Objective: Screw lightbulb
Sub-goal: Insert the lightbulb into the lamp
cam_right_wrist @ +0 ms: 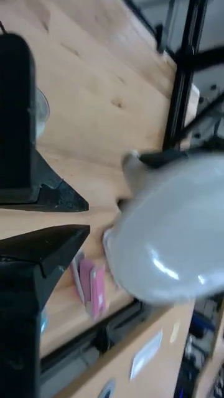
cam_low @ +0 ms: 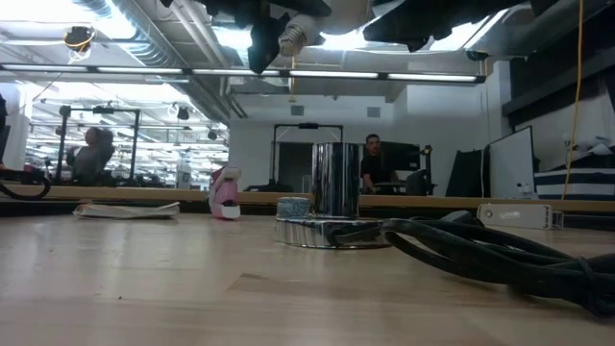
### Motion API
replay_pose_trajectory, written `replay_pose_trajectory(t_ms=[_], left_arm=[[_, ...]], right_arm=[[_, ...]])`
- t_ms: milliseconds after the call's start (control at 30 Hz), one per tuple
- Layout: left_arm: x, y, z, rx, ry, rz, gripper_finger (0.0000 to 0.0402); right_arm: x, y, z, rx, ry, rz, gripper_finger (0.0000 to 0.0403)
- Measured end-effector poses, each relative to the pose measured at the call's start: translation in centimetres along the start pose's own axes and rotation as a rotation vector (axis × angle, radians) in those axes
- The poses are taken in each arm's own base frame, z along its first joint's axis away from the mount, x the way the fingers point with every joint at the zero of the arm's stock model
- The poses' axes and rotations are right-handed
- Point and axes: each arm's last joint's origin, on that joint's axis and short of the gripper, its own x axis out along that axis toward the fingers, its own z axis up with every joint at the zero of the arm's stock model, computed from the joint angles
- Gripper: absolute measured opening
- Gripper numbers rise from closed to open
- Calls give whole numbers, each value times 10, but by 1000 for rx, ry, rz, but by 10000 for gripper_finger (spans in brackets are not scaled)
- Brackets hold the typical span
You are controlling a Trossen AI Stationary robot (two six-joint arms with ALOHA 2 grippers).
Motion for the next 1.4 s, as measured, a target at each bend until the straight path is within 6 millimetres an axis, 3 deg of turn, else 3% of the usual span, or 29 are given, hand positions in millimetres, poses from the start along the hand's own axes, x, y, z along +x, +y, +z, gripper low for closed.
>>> replay_pose_trajectory(t_ms=[300,600,800,1133,1400], left_arm=[[-1,-27,-13,52,6,-18,157],[2,-56,-46,54,-62,86,158],[19,-72,-69,59,-156,83,158],[68,-73,-105,171,-262,84,159],[83,-65,-122,231,-269,183,159]], right_arm=[[-2,16,-5,-16,51,174,50],[-8,43,-1,-62,47,136,50],[-12,54,0,-44,52,60,50],[-7,69,-6,-38,87,-39,50],[7,76,-19,27,151,-54,50]])
